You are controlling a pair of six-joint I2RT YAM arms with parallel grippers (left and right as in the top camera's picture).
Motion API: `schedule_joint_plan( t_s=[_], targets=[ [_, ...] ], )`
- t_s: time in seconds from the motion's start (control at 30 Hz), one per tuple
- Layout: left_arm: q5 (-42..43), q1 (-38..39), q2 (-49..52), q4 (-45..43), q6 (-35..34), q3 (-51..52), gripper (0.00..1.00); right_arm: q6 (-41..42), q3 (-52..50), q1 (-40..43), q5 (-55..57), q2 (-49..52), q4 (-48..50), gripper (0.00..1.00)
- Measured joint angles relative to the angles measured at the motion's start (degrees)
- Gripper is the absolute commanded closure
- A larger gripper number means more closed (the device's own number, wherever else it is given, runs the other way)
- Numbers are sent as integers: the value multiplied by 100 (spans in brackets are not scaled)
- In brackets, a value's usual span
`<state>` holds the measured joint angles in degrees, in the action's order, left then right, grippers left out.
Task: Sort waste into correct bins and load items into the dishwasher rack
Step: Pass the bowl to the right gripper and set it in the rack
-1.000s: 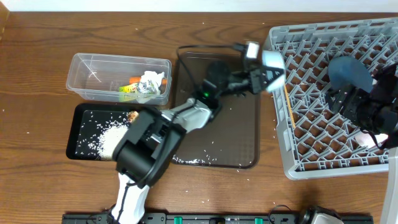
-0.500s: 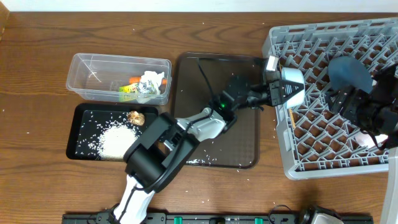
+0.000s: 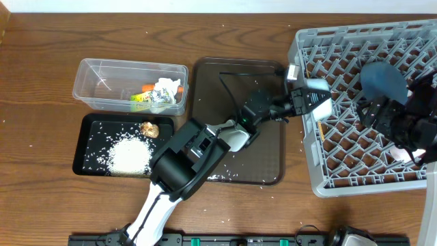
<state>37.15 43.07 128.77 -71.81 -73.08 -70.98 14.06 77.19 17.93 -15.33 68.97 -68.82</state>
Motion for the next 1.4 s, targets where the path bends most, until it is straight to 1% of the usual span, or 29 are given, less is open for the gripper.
schedule_joint_plan(
  t_s=[0.1,0.27,0.33,0.4,0.5,0.63,0.67,0.83,1.0,1.13,1.23,1.4],
  targets=[
    [42,-74,0,0,-4,0,2,0,0,0,7,0,-2,18],
    [339,-317,0,24,9,0,2,0,0,0,15,0,-7,18],
    [490,-452,-2,256,59,0,2,0,0,0,15,0,-13,18],
    [645,-597,-13,721,164,0,2,0,0,0,15,0,-17,18],
    [789,-785,-103,1770,509,-2,2,0,0,0,17,0,-33,18],
    [780,-1001,-627,3574,1333,-4,2,0,0,0,20,0,-44,18],
    [737,-1054,-852,4105,1572,-4,2,0,0,0,22,0,-42,17],
    [424,-1355,-2057,5978,2765,-7,2,-199,0,0,-118,0,125,17],
    [22,-1867,-3445,7510,3742,-9,2,-380,-2,0,-551,-57,492,17],
    [-514,-2218,-4701,8992,4454,-31,2,-560,-2,-2,-1097,-352,800,19],
    [-1180,-2369,-5759,10185,4918,-44,2,-748,0,-79,-1370,-758,831,18],
    [-2500,-2498,-7278,11578,5351,-52,2,-1088,2,-380,-1578,-1473,826,11]
  ],
)
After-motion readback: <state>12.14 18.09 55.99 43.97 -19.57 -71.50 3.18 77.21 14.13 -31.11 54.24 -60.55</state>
